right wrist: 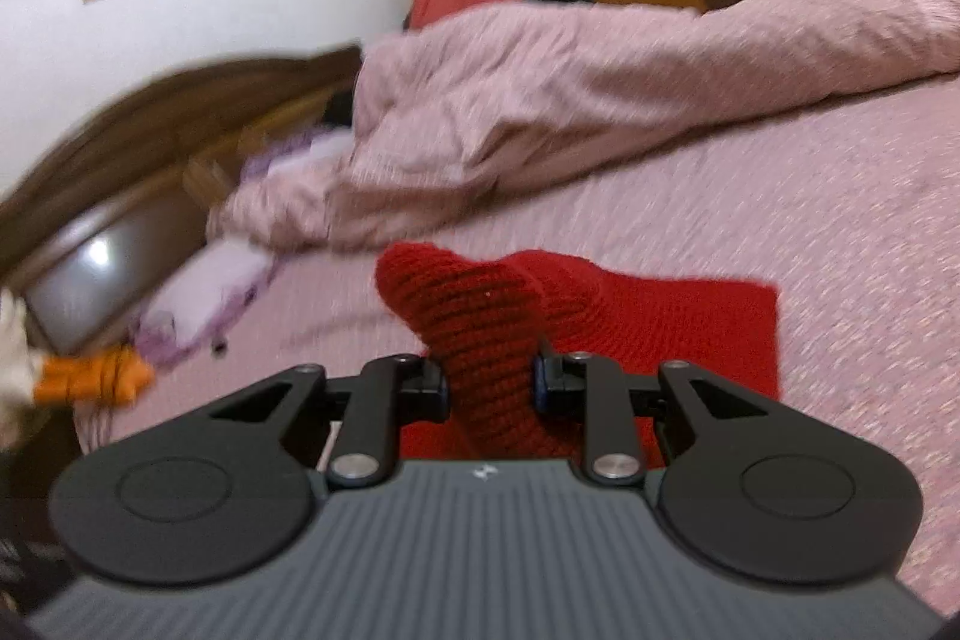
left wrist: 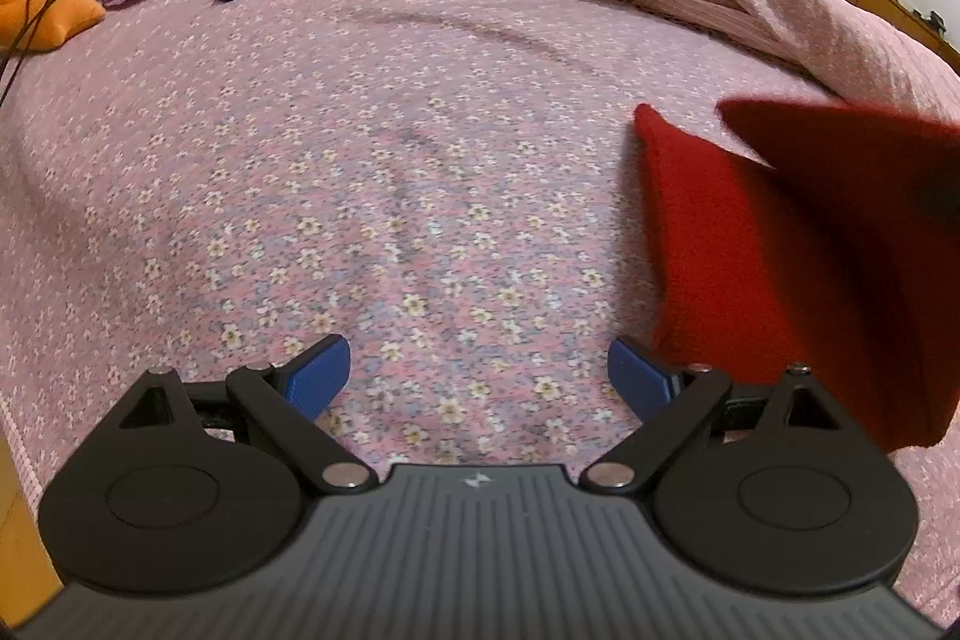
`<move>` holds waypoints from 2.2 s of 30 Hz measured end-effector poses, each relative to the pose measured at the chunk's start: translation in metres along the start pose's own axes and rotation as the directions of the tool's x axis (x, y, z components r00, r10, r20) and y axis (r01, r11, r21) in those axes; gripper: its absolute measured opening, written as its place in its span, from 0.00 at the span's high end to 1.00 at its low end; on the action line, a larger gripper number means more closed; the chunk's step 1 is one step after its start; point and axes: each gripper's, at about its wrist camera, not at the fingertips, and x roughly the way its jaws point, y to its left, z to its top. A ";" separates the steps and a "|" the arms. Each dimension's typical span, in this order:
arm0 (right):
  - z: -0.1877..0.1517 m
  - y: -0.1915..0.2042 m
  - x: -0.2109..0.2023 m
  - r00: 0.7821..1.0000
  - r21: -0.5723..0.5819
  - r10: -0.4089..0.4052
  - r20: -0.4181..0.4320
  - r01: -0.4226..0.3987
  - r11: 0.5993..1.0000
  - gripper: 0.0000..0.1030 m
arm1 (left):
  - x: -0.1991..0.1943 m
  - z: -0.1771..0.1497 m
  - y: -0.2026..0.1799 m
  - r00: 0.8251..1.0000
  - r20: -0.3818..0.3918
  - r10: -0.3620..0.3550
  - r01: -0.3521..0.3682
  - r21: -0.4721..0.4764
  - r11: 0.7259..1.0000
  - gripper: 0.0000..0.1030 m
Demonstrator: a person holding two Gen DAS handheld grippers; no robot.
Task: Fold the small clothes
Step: 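Lift the bundle end with the right gripper and fold it over the rest, then lower the folded end onto the bundle and open the right gripper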
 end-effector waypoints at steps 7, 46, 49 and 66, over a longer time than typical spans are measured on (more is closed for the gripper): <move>-0.025 0.021 0.017 0.997 -0.091 -0.010 -0.077 0.003 0.996 0.74 | 0.002 -0.001 0.016 1.000 -0.007 0.003 -0.003 -0.036 0.999 0.08; -0.021 0.034 -0.048 0.989 0.102 0.146 -0.035 -0.142 0.985 0.43 | -0.052 0.016 0.002 0.996 0.078 -0.049 0.047 0.025 0.999 0.08; -0.014 0.019 -0.056 0.995 0.129 0.097 0.010 -0.098 0.987 0.43 | -0.061 0.023 -0.015 0.992 0.096 -0.087 0.081 0.060 0.995 0.08; -0.034 -0.052 -0.058 0.997 0.303 -0.073 -0.032 0.079 0.950 0.43 | -0.035 0.054 -0.103 0.970 0.060 -0.235 0.219 0.197 0.956 0.08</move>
